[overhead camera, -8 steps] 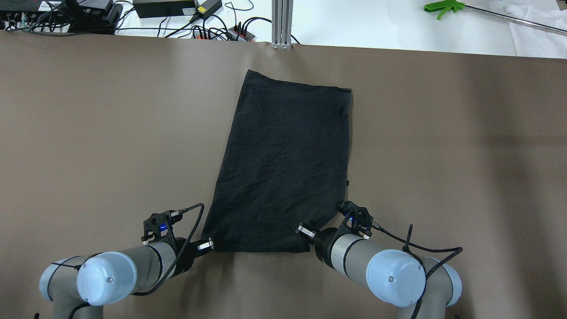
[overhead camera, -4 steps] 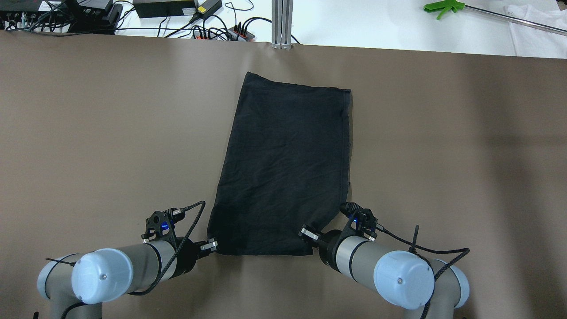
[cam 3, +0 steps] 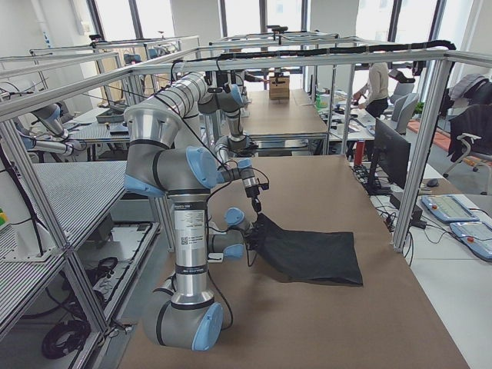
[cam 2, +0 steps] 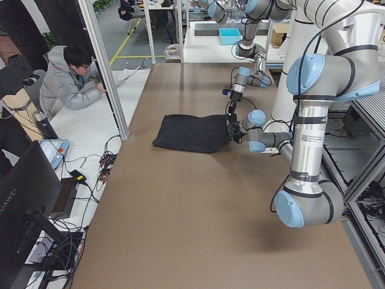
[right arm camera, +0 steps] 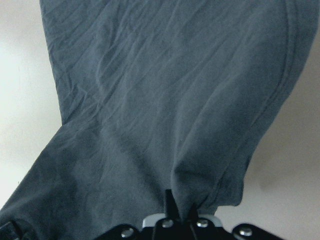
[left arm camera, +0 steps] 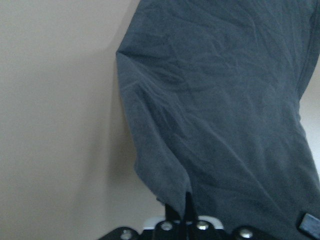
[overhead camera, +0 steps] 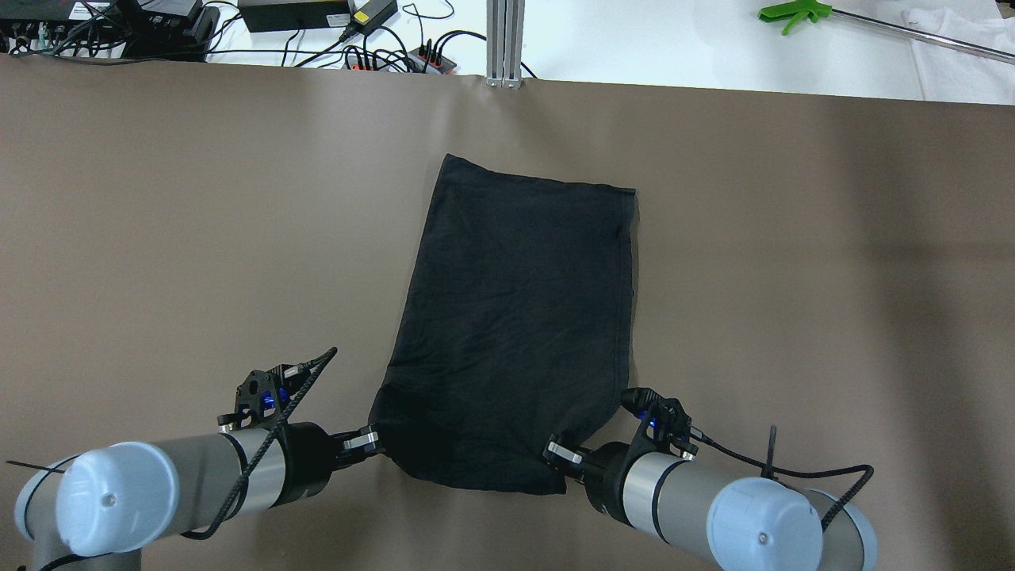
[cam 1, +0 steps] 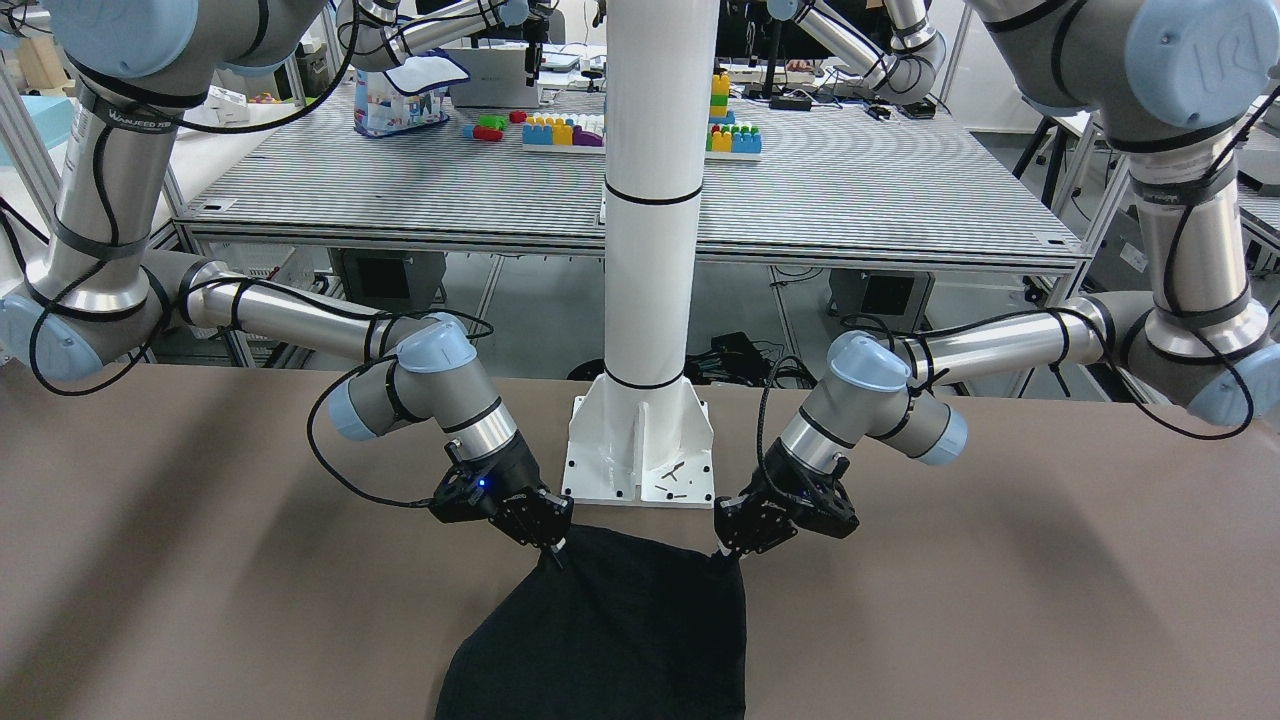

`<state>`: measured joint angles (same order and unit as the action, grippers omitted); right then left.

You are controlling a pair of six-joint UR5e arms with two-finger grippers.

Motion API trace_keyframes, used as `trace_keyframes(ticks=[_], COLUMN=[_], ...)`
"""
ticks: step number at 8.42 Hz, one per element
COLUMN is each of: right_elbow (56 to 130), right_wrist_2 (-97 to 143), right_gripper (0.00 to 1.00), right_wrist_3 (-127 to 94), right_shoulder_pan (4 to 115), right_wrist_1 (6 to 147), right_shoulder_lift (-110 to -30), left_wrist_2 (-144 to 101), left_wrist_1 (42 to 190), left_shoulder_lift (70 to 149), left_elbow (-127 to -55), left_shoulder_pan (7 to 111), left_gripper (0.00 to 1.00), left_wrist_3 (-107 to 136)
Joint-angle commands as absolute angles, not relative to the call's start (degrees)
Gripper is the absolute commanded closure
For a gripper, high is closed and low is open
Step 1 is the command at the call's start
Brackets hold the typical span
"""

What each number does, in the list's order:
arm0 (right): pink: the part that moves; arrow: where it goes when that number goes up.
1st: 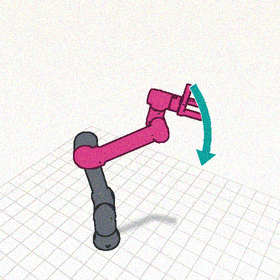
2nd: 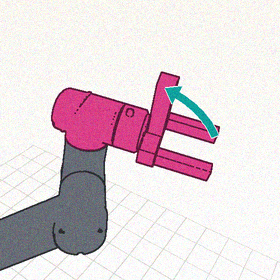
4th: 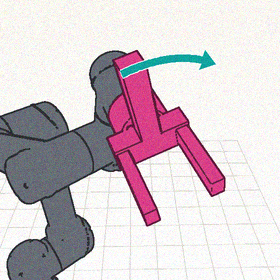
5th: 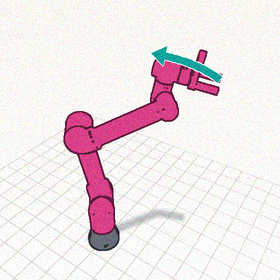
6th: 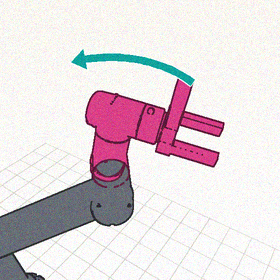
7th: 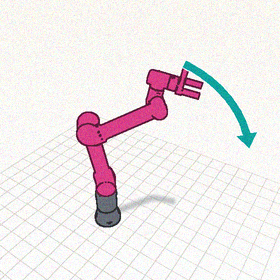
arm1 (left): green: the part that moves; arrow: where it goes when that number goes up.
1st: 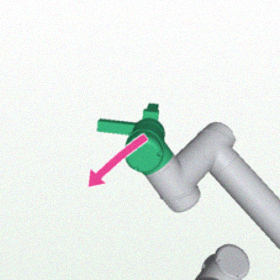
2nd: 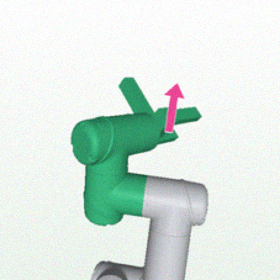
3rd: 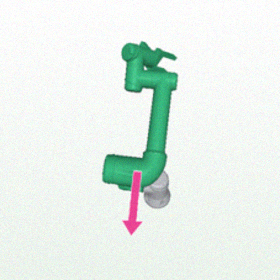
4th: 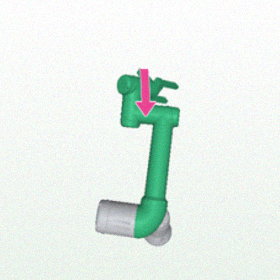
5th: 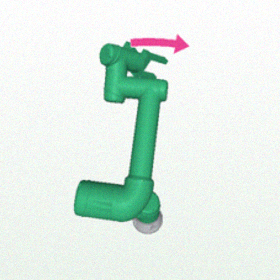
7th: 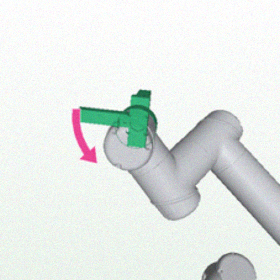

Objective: Fold clothes
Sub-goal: 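Lift the near end with both grippers and fold it over toward the far end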

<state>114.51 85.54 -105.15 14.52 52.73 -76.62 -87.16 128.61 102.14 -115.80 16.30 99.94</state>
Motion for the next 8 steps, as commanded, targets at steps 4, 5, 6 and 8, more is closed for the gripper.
trace_keyframes(ticks=[4, 5, 6, 8], right_elbow=[120.06, 119.71, 118.66, 115.85], right_wrist_2=[85.34, 85.43, 85.43, 85.52], right_gripper=[1.0, 1.0, 1.0, 1.0], right_wrist_3=[-105.03, -105.03, -104.86, -104.85], right_shoulder_pan=[13.08, 15.79, 18.43, 23.44], right_wrist_1=[52.91, 53.26, 53.35, 53.44], right_shoulder_lift=[-81.12, -80.17, -78.85, -76.39], left_wrist_2=[-87.1, -87.36, -87.71, -94.36], left_wrist_1=[128.32, 127.8, 126.31, 124.37], left_shoulder_lift=[103.14, 107.53, 110.62, 115.12], left_elbow=[-118.77, -115.96, -114.27, -110.15], left_shoulder_pan=[16.07, 18.17, 21.15, 28.88], left_gripper=[1.0, 1.0, 1.0, 1.0], left_wrist_3=[98.97, 98.01, 98.0, 97.82])
